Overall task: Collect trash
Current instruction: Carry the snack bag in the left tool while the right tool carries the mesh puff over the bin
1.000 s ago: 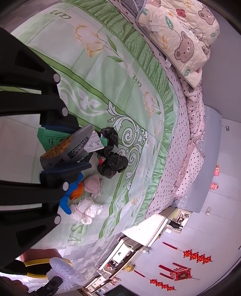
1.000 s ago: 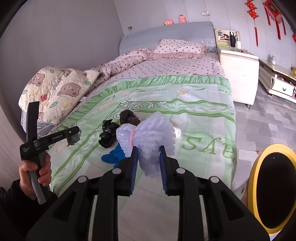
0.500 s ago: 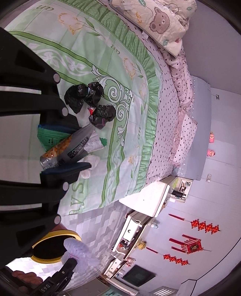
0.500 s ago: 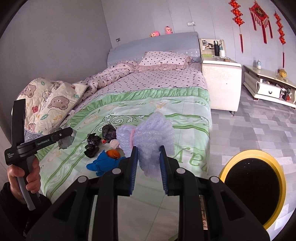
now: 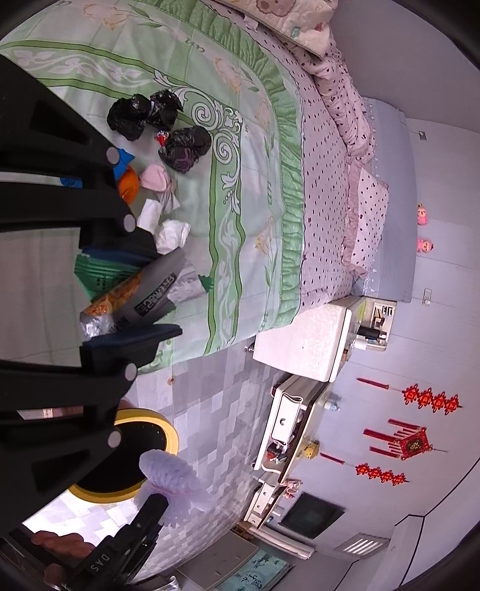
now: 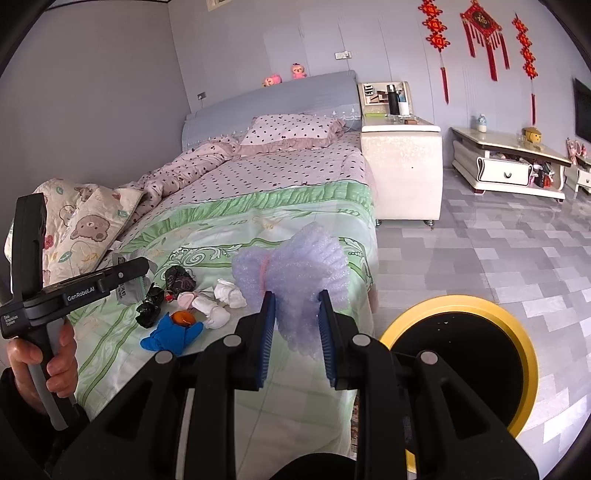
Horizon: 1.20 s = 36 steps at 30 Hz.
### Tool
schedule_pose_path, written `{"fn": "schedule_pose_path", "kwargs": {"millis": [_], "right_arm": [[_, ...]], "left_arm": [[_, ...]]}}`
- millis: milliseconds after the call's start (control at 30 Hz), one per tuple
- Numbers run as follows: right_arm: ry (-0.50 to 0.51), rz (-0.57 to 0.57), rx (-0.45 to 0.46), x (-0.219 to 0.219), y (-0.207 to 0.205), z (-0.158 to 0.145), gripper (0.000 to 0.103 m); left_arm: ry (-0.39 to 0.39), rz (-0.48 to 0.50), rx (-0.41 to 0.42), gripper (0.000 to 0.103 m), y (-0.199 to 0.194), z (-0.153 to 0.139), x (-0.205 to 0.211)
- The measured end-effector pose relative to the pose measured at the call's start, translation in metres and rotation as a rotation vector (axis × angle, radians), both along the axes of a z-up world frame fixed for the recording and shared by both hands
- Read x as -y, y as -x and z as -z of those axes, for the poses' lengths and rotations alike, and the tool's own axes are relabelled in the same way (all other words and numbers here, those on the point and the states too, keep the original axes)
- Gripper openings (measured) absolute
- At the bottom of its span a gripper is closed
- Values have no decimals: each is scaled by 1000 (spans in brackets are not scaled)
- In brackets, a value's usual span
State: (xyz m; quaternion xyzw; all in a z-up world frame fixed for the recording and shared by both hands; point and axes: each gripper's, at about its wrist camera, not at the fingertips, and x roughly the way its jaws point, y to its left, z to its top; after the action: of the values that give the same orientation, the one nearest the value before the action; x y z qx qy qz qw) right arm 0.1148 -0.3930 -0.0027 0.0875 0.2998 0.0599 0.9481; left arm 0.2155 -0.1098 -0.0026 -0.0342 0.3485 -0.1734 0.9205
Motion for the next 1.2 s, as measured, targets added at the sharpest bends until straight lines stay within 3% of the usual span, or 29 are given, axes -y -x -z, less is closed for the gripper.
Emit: {"fn": "schedule_pose_path", "kwargs": {"millis": [700,1200], "right_arm": [[1,195,-26,121,26,15,23],[-47,296,-70,186,25,47,23]], "left_arm": [[-38,265,-41,29,-3,18,169],[-54,337,-157,29,-5,64,245]]}}
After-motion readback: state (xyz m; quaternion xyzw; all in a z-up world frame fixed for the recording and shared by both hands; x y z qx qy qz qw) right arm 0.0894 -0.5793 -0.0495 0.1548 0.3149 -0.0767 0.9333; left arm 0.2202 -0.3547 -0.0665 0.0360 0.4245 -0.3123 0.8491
